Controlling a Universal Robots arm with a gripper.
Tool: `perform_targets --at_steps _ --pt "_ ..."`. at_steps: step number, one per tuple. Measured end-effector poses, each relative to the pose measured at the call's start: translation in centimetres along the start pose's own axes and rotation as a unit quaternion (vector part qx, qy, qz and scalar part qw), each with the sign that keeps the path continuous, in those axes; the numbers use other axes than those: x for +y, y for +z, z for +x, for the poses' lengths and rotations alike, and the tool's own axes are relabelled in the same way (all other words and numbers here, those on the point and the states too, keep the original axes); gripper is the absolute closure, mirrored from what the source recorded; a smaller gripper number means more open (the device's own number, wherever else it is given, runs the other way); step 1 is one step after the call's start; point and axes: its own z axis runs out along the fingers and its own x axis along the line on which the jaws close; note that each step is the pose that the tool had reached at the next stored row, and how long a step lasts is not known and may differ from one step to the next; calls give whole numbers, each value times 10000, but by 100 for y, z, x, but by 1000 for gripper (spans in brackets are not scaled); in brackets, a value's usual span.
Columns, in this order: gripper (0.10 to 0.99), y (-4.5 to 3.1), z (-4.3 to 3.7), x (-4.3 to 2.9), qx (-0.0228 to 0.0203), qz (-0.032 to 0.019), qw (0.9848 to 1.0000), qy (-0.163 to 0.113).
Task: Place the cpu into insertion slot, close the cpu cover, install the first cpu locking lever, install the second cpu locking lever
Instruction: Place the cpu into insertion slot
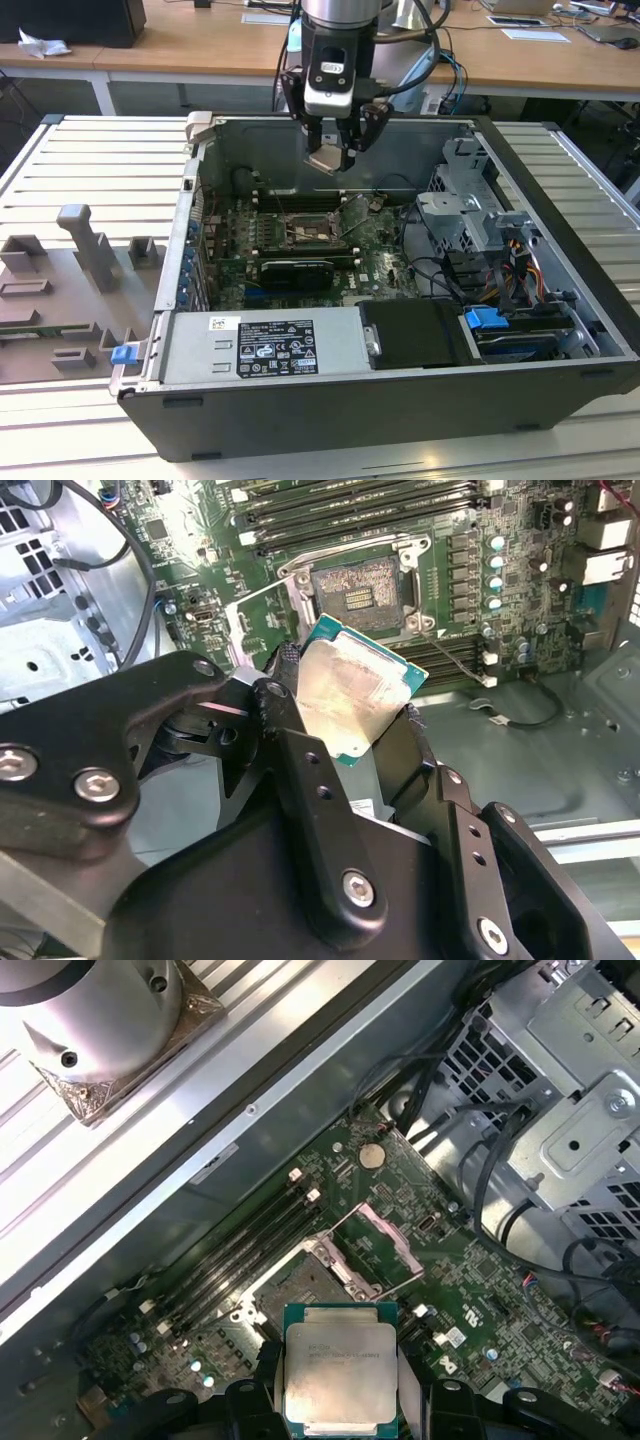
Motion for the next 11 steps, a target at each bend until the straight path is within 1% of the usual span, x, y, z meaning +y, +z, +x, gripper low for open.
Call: perform_targets --at_steps 11 --pt "545 13 1 -2 -12 -3 9999 129"
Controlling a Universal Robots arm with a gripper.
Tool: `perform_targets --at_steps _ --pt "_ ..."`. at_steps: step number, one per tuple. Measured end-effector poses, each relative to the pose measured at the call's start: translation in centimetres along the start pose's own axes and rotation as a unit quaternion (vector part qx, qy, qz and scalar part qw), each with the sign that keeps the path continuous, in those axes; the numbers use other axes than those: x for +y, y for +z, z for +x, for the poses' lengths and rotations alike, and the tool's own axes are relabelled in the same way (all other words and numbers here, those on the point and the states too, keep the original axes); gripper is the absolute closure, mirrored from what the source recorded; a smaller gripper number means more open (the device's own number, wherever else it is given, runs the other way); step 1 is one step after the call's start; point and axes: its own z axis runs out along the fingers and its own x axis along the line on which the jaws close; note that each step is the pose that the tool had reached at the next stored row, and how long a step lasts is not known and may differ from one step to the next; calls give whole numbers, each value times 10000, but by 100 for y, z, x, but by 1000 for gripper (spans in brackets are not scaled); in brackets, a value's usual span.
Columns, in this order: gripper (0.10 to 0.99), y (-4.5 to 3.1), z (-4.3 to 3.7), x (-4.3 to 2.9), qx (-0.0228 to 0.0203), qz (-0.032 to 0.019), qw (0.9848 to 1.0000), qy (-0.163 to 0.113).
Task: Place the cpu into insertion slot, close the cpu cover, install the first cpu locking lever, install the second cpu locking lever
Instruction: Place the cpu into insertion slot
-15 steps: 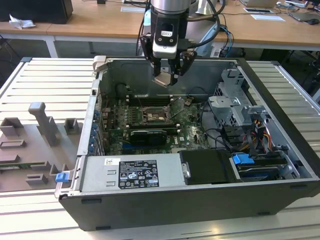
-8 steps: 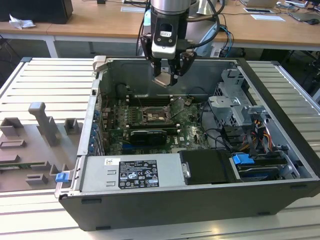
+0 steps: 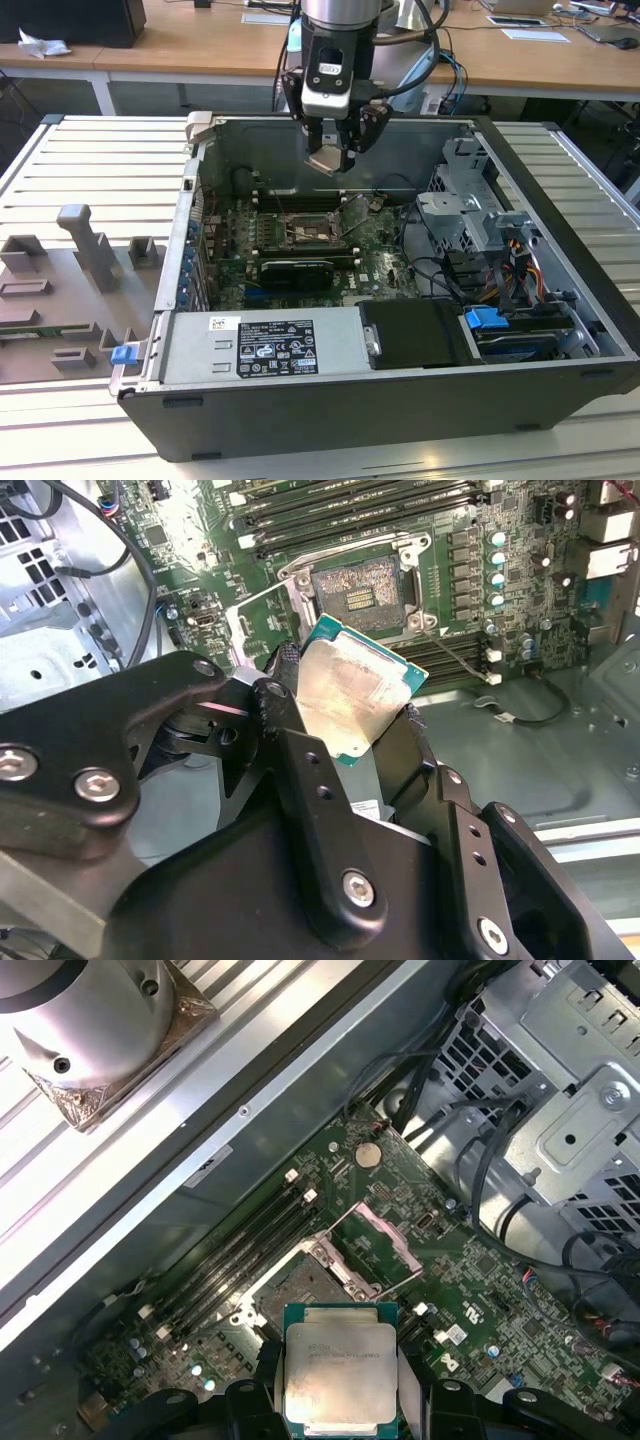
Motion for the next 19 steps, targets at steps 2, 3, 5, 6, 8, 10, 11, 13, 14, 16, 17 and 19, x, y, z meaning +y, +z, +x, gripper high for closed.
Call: perform_targets --at_steps 2,3,5,6,8,10,11,13,14,16,17,19 --pt "545 2 0 0 -2 0 10000 16" --pt "545 2 0 -1 -2 0 10000 25" --pt "545 5 1 -1 -4 -1 10000 47" --pt "545 6 1 -1 -5 -1 10000 61" --pt "545 8 1 -2 -7 -1 10000 79" --pt "545 9 1 -2 -8 -2 10000 96" --pt "545 10 1 -2 -10 -2 9999 111" --pt "545 12 1 -2 -11 -3 9999 128" --pt "545 14 1 -2 -13 -3 9999 141" --pt "545 15 1 -3 -14 -3 9999 159" --pt "545 16 1 -3 -15 -3 9999 168" --pt "545 18 1 -3 -16 -4 9998 186"
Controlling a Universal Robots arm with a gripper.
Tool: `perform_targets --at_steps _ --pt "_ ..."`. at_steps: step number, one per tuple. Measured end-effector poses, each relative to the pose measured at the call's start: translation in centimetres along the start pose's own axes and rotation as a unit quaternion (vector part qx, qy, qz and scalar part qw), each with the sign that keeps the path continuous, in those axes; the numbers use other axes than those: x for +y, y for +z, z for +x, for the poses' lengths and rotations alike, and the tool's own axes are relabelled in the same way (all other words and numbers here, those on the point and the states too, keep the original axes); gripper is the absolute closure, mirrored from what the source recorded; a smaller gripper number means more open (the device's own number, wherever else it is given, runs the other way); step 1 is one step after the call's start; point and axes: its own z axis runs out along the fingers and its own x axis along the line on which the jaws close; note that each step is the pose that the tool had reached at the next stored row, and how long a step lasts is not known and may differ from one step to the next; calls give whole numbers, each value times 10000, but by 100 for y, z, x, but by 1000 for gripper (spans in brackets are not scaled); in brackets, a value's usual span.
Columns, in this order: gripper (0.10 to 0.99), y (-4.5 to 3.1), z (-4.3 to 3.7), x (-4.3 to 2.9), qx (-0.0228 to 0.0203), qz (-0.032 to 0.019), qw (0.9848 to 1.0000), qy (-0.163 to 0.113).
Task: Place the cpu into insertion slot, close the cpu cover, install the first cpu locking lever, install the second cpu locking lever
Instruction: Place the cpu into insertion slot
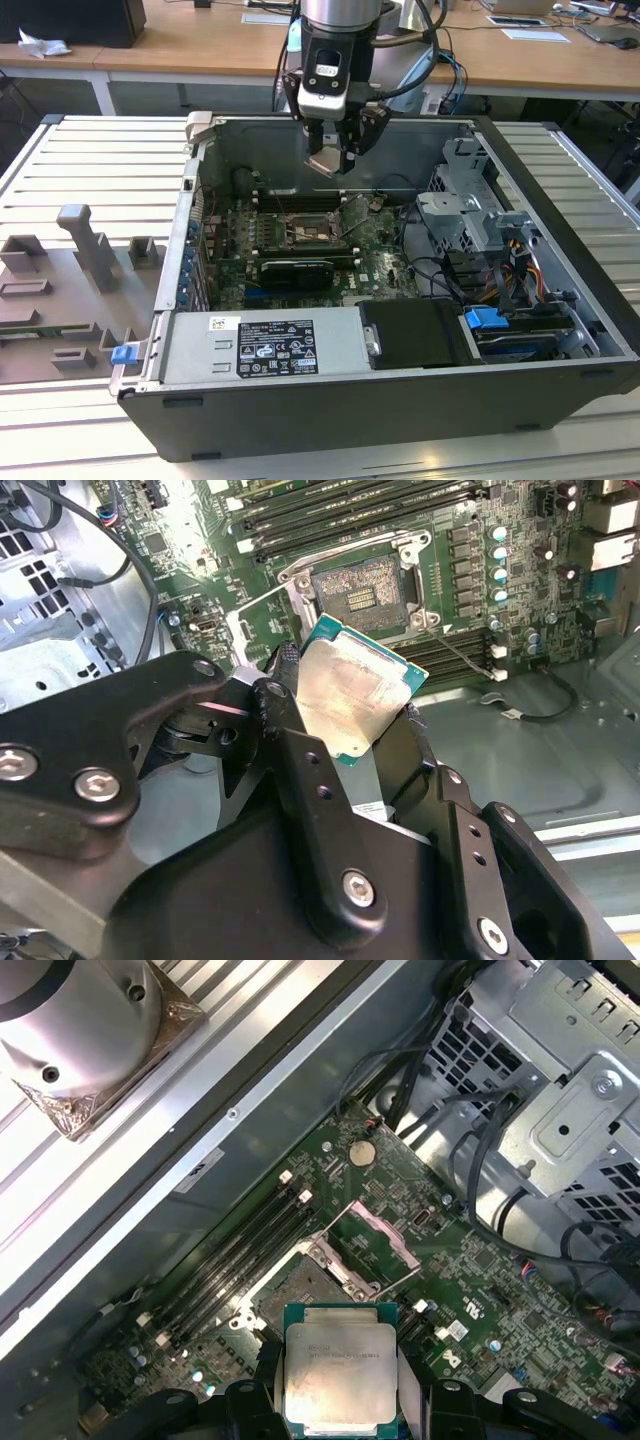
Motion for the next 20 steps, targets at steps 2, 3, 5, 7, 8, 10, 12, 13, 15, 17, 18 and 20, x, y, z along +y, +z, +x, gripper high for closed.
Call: perform_targets --at_steps 2,3,5,7,8,10,12,13,15,17,18,20 --pt "545 2 0 0 -2 -1 10000 18" --pt "545 3 0 0 -2 -1 10000 27" --pt "545 4 0 -1 -5 -1 10000 48" --pt "545 6 0 -1 -6 -2 10000 64" --pt "545 7 0 -1 -7 -2 10000 73" --pt "545 8 0 -1 -8 -2 10000 89" --pt "545 9 0 -1 -10 -2 9999 106" --pt "545 10 0 -2 -11 -3 9999 115" --pt "545 11 1 -2 -12 -3 9999 136" --pt "545 12 1 -2 -14 -3 9999 153" --pt "545 13 1 -2 -15 -3 9999 162" --pt "545 13 1 -3 -16 -4 9998 178"
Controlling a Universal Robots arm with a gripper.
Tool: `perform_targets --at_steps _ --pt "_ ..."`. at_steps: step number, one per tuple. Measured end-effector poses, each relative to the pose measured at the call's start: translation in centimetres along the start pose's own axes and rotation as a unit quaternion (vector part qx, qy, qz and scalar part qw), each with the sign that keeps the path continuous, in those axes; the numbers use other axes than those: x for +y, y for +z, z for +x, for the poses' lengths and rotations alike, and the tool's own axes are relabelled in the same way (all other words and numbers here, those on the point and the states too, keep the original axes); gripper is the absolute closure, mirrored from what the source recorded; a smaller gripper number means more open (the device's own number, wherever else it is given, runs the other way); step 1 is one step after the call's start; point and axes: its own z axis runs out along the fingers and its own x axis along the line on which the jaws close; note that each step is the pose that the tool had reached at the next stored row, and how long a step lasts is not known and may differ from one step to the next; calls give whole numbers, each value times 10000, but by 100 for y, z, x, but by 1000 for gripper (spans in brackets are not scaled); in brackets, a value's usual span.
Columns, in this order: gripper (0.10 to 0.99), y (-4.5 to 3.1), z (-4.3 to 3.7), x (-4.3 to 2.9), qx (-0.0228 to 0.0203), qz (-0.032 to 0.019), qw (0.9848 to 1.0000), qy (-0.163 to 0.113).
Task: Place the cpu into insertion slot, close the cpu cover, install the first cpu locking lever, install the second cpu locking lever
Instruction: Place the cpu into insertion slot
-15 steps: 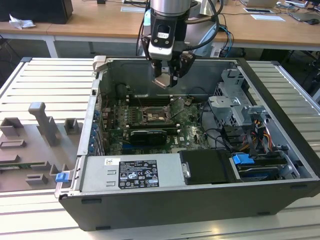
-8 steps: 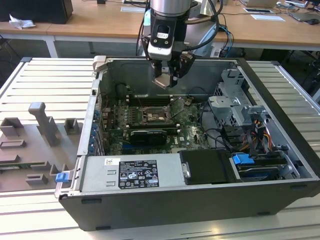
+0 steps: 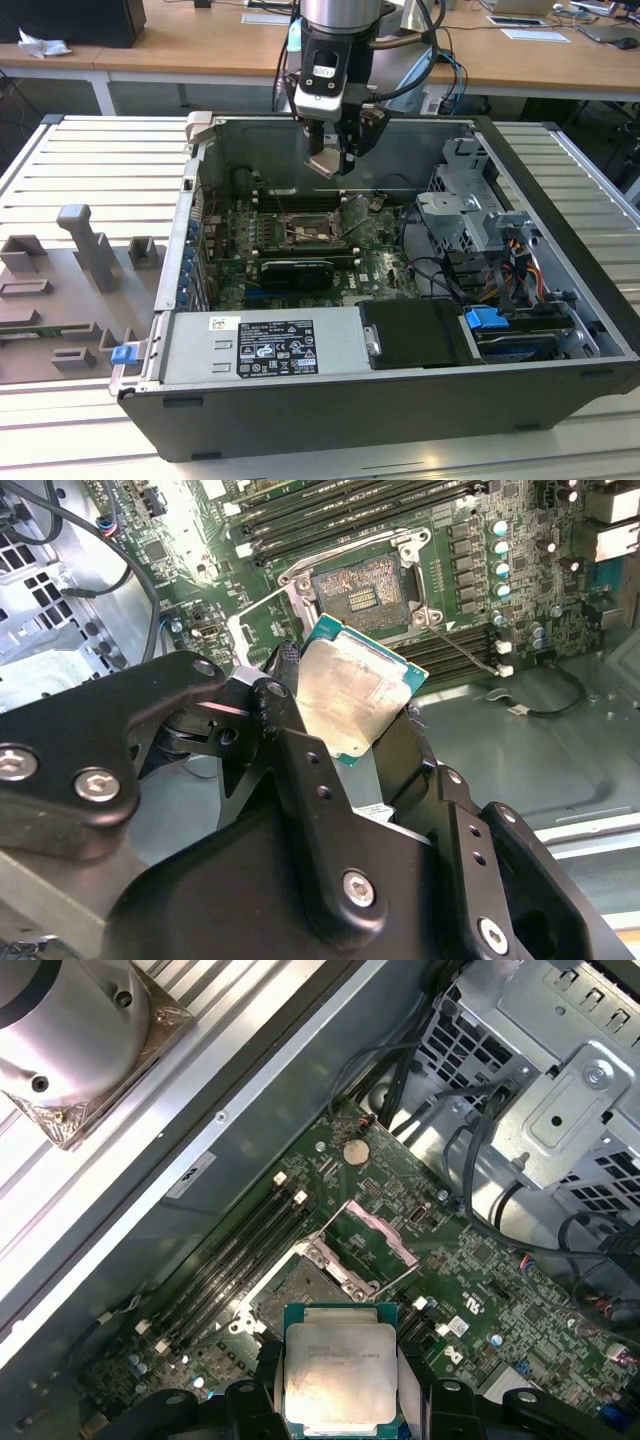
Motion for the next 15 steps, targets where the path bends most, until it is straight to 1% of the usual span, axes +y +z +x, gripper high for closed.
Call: perform_targets --at_steps 15 --pt "545 17 0 -2 -12 -2 9999 136"
